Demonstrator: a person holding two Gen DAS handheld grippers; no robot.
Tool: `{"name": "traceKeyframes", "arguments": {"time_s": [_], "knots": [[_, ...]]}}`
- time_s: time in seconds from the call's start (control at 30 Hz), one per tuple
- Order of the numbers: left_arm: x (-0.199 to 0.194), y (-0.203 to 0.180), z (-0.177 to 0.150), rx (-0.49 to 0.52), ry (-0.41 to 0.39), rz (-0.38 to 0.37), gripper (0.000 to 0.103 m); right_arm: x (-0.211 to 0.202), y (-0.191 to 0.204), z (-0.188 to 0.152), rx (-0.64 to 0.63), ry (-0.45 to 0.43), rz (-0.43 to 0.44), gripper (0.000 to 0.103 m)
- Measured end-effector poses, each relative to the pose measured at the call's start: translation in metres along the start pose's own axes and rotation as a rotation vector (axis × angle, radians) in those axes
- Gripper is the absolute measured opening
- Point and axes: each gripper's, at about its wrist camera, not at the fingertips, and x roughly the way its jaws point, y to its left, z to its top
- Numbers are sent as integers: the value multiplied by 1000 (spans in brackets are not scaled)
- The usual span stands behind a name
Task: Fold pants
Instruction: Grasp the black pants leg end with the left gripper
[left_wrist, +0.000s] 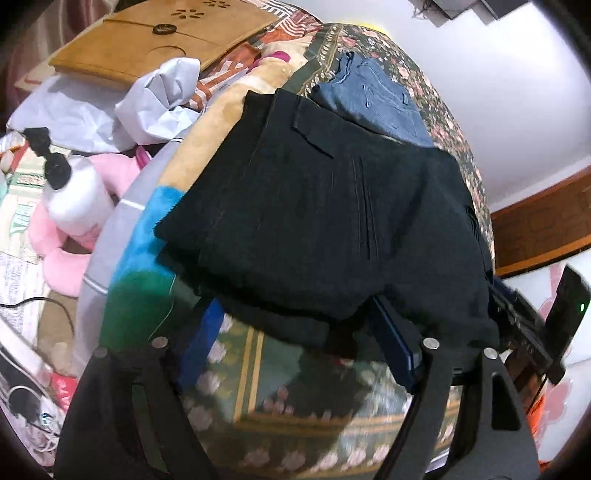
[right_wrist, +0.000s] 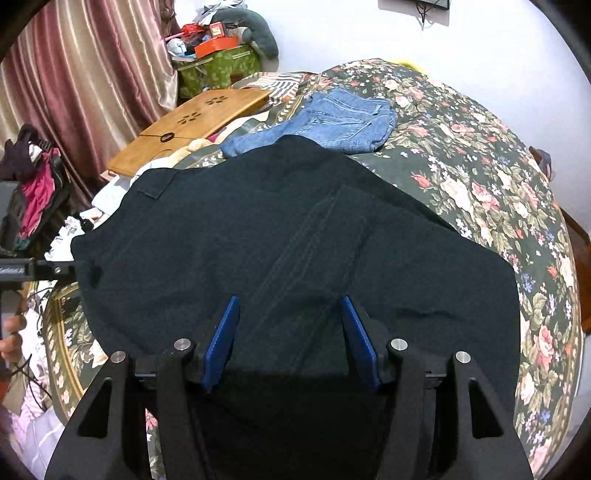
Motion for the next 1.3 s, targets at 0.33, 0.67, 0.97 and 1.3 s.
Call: {"name": "traceKeyframes", "arguments": {"time_s": [0.33, 0.67, 0.97, 1.3], "knots": [[-14, 24, -7, -95, -41, -145, 83, 2, 2, 1, 6, -3, 7, 55], [-2, 30, 7, -235, -39, -204, 92, 2, 1, 1, 6, -4, 8, 55], [17, 5, 23, -115, -77, 82, 37, 3, 2, 1, 7, -5, 10, 56], [-18, -41, 22, 123, -200, 204, 27, -5, -1, 1, 19, -24, 9, 56]]}}
